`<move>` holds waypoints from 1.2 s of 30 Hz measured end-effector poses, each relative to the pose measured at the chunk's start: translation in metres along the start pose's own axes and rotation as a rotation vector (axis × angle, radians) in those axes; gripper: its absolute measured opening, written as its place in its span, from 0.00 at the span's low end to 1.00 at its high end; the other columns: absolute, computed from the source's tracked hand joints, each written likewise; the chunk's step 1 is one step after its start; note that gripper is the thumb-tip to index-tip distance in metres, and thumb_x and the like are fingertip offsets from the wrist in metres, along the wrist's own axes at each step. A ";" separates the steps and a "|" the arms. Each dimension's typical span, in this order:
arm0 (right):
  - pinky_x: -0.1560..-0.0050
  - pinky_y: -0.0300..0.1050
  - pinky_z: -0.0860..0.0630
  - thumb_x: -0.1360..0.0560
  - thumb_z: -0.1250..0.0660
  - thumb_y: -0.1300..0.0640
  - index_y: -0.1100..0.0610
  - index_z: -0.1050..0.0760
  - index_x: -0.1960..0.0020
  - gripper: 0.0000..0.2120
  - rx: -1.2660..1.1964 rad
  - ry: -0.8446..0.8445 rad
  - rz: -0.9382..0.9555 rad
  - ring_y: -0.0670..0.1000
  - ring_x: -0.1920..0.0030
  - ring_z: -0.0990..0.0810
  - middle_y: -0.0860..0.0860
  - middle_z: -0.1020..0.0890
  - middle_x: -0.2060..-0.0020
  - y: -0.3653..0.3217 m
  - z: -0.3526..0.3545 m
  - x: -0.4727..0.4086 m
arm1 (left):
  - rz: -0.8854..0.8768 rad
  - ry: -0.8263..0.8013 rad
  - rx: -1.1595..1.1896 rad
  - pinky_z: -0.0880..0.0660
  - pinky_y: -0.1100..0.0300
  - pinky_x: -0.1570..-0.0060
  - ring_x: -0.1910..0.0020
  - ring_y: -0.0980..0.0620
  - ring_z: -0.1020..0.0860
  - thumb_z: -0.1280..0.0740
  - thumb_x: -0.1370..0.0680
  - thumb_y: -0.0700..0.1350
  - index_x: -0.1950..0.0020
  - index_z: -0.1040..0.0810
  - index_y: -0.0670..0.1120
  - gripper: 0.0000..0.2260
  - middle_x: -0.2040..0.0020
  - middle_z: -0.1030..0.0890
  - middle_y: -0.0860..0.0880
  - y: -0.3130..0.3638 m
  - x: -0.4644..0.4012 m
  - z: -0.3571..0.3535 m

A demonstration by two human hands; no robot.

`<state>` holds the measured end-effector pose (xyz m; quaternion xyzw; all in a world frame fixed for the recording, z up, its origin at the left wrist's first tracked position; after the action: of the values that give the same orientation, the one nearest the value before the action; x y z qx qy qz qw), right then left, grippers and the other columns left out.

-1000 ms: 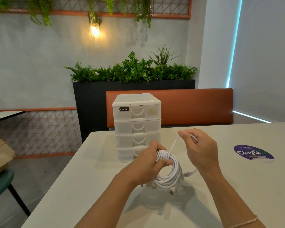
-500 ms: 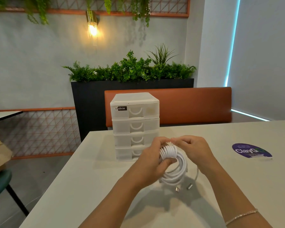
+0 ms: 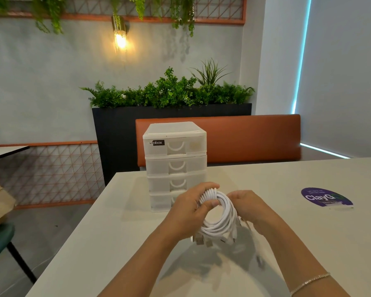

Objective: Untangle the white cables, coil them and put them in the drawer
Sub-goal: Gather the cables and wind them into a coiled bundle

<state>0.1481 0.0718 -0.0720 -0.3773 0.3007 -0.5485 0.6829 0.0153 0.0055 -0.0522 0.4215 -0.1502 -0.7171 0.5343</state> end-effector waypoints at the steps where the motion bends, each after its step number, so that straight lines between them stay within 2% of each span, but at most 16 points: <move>1: 0.53 0.43 0.24 0.25 0.34 0.51 0.54 0.21 0.56 0.07 0.016 0.093 0.072 0.49 0.58 0.22 0.49 0.19 0.60 -0.003 0.005 0.000 | 0.041 0.026 0.001 0.32 0.72 0.56 0.52 0.59 0.26 0.37 0.21 0.49 0.37 0.29 0.56 0.13 0.47 0.24 0.57 -0.004 -0.002 0.003; 3: 0.51 0.41 0.26 0.27 0.32 0.47 0.47 0.24 0.53 0.05 -0.027 0.282 0.214 0.46 0.54 0.23 0.44 0.21 0.54 -0.011 0.016 0.006 | 0.147 0.091 0.036 0.32 0.70 0.63 0.59 0.59 0.26 0.36 0.22 0.49 0.40 0.27 0.56 0.10 0.54 0.24 0.58 -0.014 -0.003 0.008; 4: 0.53 0.38 0.27 0.28 0.30 0.47 0.44 0.24 0.54 0.05 -0.066 0.311 0.302 0.45 0.53 0.23 0.41 0.22 0.53 -0.016 0.017 0.011 | 0.197 0.129 0.084 0.31 0.68 0.63 0.60 0.59 0.26 0.34 0.23 0.49 0.43 0.26 0.56 0.09 0.55 0.24 0.58 -0.020 -0.002 0.010; 7: 0.56 0.30 0.30 0.30 0.28 0.51 0.40 0.23 0.58 0.06 0.064 0.221 0.527 0.42 0.52 0.25 0.36 0.25 0.54 -0.034 0.001 0.022 | 0.344 0.234 0.353 0.24 0.60 0.57 0.55 0.52 0.21 0.29 0.26 0.44 0.49 0.22 0.54 0.08 0.54 0.19 0.52 -0.037 -0.002 0.015; 9: 0.54 0.27 0.35 0.30 0.28 0.52 0.44 0.19 0.56 0.04 0.221 0.193 0.595 0.42 0.50 0.28 0.39 0.25 0.55 -0.038 -0.013 0.023 | 0.456 0.249 0.556 0.22 0.56 0.57 0.57 0.48 0.19 0.28 0.28 0.40 0.49 0.21 0.49 0.10 0.55 0.18 0.47 -0.043 -0.002 0.016; 12: 0.51 0.30 0.38 0.27 0.31 0.51 0.47 0.17 0.51 0.06 0.381 0.208 0.546 0.45 0.45 0.31 0.44 0.26 0.51 -0.035 -0.020 0.020 | 0.543 0.220 0.749 0.23 0.59 0.61 0.62 0.49 0.20 0.29 0.30 0.33 0.49 0.21 0.43 0.12 0.57 0.18 0.44 -0.049 -0.003 0.013; 15: 0.43 0.38 0.33 0.24 0.36 0.51 0.46 0.19 0.46 0.10 0.501 0.206 0.489 0.48 0.41 0.31 0.47 0.26 0.44 -0.036 -0.025 0.023 | 0.607 0.182 0.894 0.25 0.60 0.63 0.64 0.49 0.21 0.32 0.31 0.29 0.47 0.21 0.39 0.14 0.58 0.19 0.42 -0.052 -0.002 0.006; 17: 0.42 0.42 0.31 0.23 0.38 0.51 0.46 0.20 0.44 0.11 0.589 0.219 0.460 0.49 0.40 0.32 0.48 0.27 0.42 -0.041 -0.028 0.027 | 0.616 0.138 0.946 0.24 0.62 0.65 0.65 0.50 0.21 0.33 0.30 0.29 0.44 0.22 0.37 0.16 0.58 0.19 0.42 -0.051 -0.003 0.002; 22: 0.42 0.45 0.35 0.23 0.39 0.46 0.46 0.22 0.41 0.13 0.699 0.288 0.382 0.50 0.39 0.32 0.48 0.29 0.40 -0.048 -0.027 0.033 | 0.575 0.049 1.024 0.22 0.64 0.65 0.64 0.51 0.21 0.35 0.28 0.31 0.45 0.21 0.38 0.13 0.59 0.19 0.43 -0.046 -0.005 -0.001; 25: 0.44 0.45 0.33 0.21 0.41 0.49 0.50 0.22 0.42 0.13 0.782 0.309 0.357 0.50 0.42 0.30 0.49 0.26 0.43 -0.049 -0.029 0.032 | 0.560 0.008 1.020 0.22 0.63 0.64 0.65 0.53 0.20 0.33 0.28 0.32 0.50 0.20 0.42 0.10 0.61 0.17 0.46 -0.042 -0.003 -0.001; 29: 0.46 0.44 0.31 0.24 0.38 0.46 0.50 0.18 0.51 0.12 0.633 0.307 0.378 0.49 0.44 0.29 0.48 0.26 0.47 -0.045 -0.023 0.031 | 0.534 0.002 1.065 0.21 0.63 0.61 0.61 0.51 0.18 0.31 0.30 0.30 0.46 0.23 0.43 0.15 0.58 0.16 0.45 -0.041 -0.002 0.003; 33: 0.44 0.45 0.31 0.26 0.34 0.47 0.53 0.19 0.60 0.11 0.450 0.170 0.339 0.48 0.46 0.27 0.47 0.27 0.51 -0.039 -0.019 0.026 | 0.486 0.025 0.968 0.21 0.62 0.61 0.59 0.50 0.18 0.30 0.32 0.29 0.46 0.22 0.43 0.17 0.54 0.17 0.44 -0.041 -0.001 0.010; 36: 0.47 0.46 0.30 0.24 0.35 0.53 0.62 0.20 0.58 0.12 0.272 0.052 0.297 0.48 0.50 0.27 0.51 0.25 0.51 -0.038 -0.016 0.026 | 0.429 0.022 0.916 0.22 0.62 0.61 0.57 0.48 0.19 0.30 0.31 0.29 0.48 0.21 0.45 0.16 0.53 0.17 0.45 -0.038 -0.001 0.013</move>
<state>0.1209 0.0389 -0.0482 -0.2187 0.2938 -0.4868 0.7930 -0.0187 0.0182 -0.0692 0.5797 -0.5269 -0.4473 0.4315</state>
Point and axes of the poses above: each hand's wrist, its own x-axis away from the middle knuckle, its own z-axis out of the back of the hand, y = z × x, the point moved 5 cm from there along -x, towards the middle knuckle
